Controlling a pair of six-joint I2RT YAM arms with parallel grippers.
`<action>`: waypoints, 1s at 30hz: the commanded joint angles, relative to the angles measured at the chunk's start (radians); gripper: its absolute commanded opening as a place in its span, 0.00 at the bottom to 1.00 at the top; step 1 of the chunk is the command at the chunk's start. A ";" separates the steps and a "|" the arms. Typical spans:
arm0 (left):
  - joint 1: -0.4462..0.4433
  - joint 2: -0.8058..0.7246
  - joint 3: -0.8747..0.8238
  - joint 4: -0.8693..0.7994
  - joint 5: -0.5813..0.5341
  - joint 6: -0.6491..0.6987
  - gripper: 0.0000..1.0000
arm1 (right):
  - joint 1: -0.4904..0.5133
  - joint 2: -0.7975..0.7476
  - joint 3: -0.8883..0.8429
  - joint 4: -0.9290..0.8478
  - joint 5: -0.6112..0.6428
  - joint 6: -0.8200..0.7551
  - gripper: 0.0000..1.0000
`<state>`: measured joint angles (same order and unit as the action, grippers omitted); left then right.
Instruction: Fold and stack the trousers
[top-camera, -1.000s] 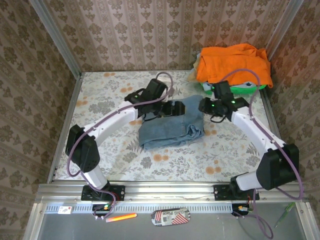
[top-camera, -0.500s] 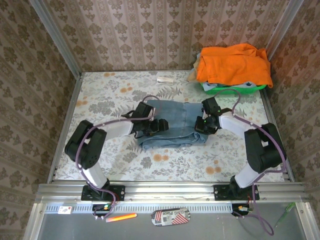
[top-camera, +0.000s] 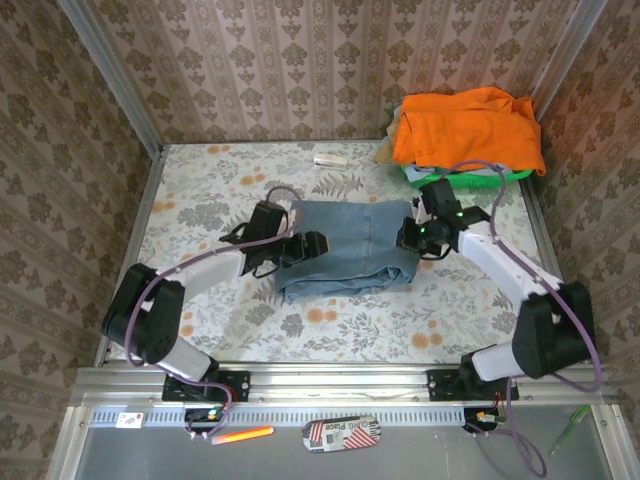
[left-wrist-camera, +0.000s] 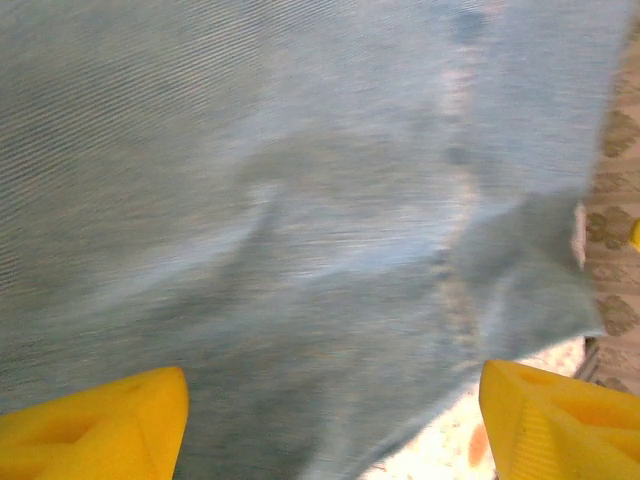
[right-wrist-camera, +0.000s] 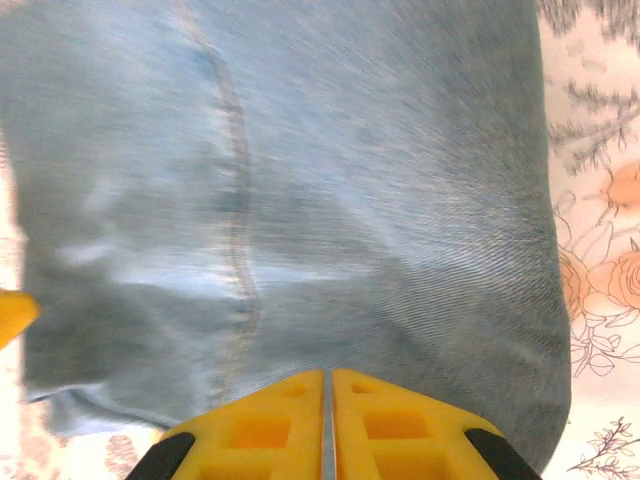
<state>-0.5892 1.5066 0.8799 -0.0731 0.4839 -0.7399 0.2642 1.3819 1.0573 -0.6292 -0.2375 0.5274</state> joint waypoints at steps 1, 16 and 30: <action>-0.037 -0.041 0.080 -0.135 -0.035 0.086 0.77 | 0.036 -0.032 -0.024 -0.096 -0.027 0.000 0.13; -0.022 0.114 -0.088 0.058 -0.037 0.002 0.76 | 0.059 0.110 -0.204 0.005 -0.012 0.000 0.12; 0.081 0.102 -0.101 -0.003 -0.048 0.049 0.75 | -0.037 0.398 0.209 -0.036 0.101 -0.087 0.11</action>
<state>-0.5301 1.6108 0.7975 -0.0181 0.4786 -0.7246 0.2276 1.6508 1.2537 -0.6468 -0.1978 0.4622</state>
